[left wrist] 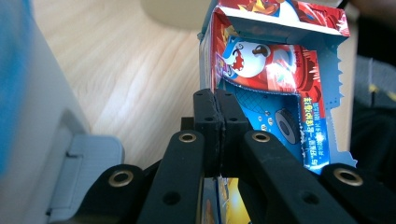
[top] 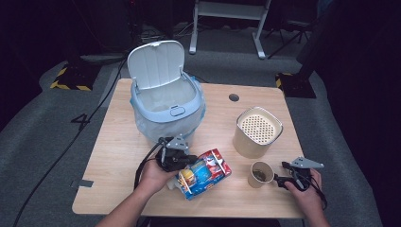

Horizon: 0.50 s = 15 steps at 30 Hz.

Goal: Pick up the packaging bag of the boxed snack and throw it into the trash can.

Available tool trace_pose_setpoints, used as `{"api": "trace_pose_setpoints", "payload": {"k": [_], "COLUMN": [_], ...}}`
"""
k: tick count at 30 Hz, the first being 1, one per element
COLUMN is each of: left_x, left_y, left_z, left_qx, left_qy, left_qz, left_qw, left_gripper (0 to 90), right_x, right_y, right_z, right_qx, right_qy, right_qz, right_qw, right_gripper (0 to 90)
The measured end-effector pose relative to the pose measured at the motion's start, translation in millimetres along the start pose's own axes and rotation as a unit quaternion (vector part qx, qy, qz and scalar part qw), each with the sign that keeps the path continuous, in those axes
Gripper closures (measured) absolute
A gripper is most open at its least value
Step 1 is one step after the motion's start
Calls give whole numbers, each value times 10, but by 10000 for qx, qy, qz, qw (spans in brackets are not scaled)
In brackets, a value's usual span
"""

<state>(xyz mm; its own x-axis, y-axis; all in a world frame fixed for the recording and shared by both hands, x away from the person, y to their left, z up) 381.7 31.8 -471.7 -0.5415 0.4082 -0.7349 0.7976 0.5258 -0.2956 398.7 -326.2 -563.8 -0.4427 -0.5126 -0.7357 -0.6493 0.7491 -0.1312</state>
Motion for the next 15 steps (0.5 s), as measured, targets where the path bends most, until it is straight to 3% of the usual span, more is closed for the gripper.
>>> {"api": "trace_pose_setpoints", "payload": {"k": [3, 5, 6, 8, 10, 11, 15], "left_x": [-93, -211, -211, -337, -373, -450, -561], "left_y": [-37, -55, -55, -47, -44, -37, -25], "left_z": [-112, -243, -243, -390, -442, -542, -701], "left_qx": [5, -42, -42, -67, -55, -36, -74], "left_qy": [-210, -524, -524, -906, -1009, -1254, -1530], "left_qz": [48, 54, 54, 75, 67, 17, 37], "left_qw": [9998, 9986, 9986, 9958, 9949, 9921, 9882], "left_gripper": [891, 890, 891, 891, 891, 891, 891], "right_x": [0, 0, 0, 0, 0, 0, 0], "right_y": [0, 0, 0, 0, 0, 0, 0], "right_z": [0, 0, 0, 0, 0, 0, 0], "right_qx": [-1, 0, 0, 1, 0, 0, 1], "right_qy": [-1, 0, 0, 0, 0, 0, -1], "right_qz": [1, 1, 1, 0, 0, 2, 0], "right_qw": [10000, 10000, 10000, 10000, 10000, 10000, 10000], "right_gripper": [245, 245, 245, 245, 245, 245, 245]}}
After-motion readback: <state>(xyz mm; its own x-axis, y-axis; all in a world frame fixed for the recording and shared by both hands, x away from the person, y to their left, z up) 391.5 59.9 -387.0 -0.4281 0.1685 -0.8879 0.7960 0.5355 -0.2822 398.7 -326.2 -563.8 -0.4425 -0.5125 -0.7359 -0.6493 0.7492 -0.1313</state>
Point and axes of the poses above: each handheld gripper's, and its own axes: z roughly forward along the jaws, x roughly out of its underside, y roughly to its left, the point moved 9 cm from there along z, roughly forward along the jaws, and after that the axes turned 10 degrees about -z, right-handed, at the moved point
